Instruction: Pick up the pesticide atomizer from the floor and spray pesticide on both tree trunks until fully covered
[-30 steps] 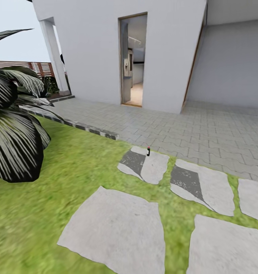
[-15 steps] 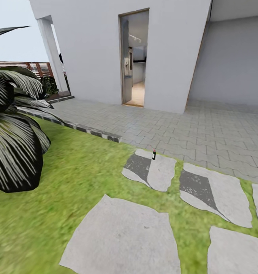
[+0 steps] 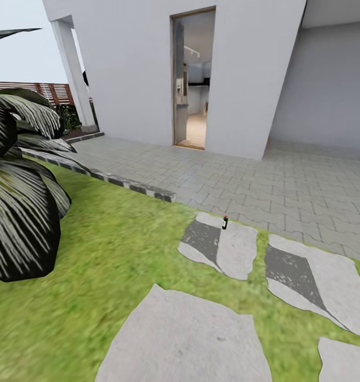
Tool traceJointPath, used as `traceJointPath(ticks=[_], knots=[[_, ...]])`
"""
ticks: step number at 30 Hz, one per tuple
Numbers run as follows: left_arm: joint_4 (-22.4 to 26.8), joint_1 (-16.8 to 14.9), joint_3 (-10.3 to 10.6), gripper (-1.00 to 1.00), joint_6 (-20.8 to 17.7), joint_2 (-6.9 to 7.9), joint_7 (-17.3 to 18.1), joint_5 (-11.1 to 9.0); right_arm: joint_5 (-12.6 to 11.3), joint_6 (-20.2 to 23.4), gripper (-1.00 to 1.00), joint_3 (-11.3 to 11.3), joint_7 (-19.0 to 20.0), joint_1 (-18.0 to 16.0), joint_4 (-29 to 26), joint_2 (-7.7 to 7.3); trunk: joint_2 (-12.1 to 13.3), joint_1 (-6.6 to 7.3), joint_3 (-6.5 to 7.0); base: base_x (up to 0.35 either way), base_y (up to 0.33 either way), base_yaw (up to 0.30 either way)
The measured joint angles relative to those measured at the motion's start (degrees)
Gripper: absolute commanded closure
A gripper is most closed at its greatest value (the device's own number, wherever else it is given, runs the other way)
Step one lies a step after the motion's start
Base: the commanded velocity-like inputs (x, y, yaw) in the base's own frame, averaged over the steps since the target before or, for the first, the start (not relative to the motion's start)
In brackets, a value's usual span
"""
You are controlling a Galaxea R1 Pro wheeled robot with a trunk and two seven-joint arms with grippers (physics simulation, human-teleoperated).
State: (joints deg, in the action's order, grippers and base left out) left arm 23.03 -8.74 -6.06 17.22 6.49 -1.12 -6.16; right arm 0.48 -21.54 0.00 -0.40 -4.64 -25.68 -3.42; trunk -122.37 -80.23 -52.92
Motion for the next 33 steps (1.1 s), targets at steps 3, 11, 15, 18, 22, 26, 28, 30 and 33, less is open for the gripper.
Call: traceJointPath(ticks=[3, 11, 15, 18, 22, 26, 28, 30, 33], knots=[[0.0, 0.0, 0.0, -1.0, 0.0, 0.0, 0.0, 0.0, 0.0, 0.0, -1.0, 0.0, 0.0, 0.0, 0.0, 0.0, 0.0, 0.0, 0.0, 0.287, 0.215, 0.0], [0.0, 0.0, 0.0, -1.0, 0.0, 0.0, 0.0, 0.0, 0.0, 0.0, -1.0, 0.0, 0.1, 0.0, 0.0, 0.0, 0.0, 0.0, 0.0, 0.287, 0.215, 0.0], [0.1, 0.0, 0.0, -1.0, 0.0, 0.0, 0.0, 0.0, 0.0, 0.0, -1.0, 0.0, 0.1, 0.0, 0.0, 0.0, 0.0, 0.0, 0.0, 0.287, 0.217, 0.0], [0.1, 0.0, 0.0, -1.0, 0.0, 0.0, 0.0, 0.0, 0.0, 0.0, -1.0, 0.0, 0.1, 0.0, 0.0, 0.0, 0.0, 0.0, 0.0, 0.287, 0.22, 0.0], [0.0, 0.0, 0.0, -1.0, 0.0, 0.0, 0.0, 0.0, 0.0, 0.0, -1.0, 0.0, 0.1, 0.0, 0.0, 0.0, 0.0, 0.0, 0.0, 0.287, 0.225, 0.0], [0.0, 0.0, 0.0, -1.0, 0.0, 0.0, 0.0, 0.0, 0.1, 0.0, -1.0, 0.0, 0.1, 0.0, 0.0, 0.0, 0.0, 0.0, 0.0, 0.287, 0.227, 0.0], [0.0, 0.0, 0.0, -1.0, 0.0, 0.0, 0.0, 0.0, 0.1, 0.0, -1.0, 0.0, 0.1, 0.0, 0.0, 0.0, 0.0, 0.0, 0.0, 0.287, 0.227, 0.0], [0.0, 0.0, 0.0, -1.0, 0.0, 0.0, 0.0, 0.0, 0.1, 0.0, -1.0, 0.0, 0.1, 0.0, 0.0, 0.0, 0.0, 0.0, 0.0, 0.287, 0.227, 0.0], [0.0, 0.0, 0.0, -1.0, 0.0, 0.0, 0.0, 0.0, 0.1, 0.0, -1.0, 0.0, 0.1, 0.0, 0.1, 0.0, 0.0, 0.0, 0.0, 0.287, 0.227, 0.0]])
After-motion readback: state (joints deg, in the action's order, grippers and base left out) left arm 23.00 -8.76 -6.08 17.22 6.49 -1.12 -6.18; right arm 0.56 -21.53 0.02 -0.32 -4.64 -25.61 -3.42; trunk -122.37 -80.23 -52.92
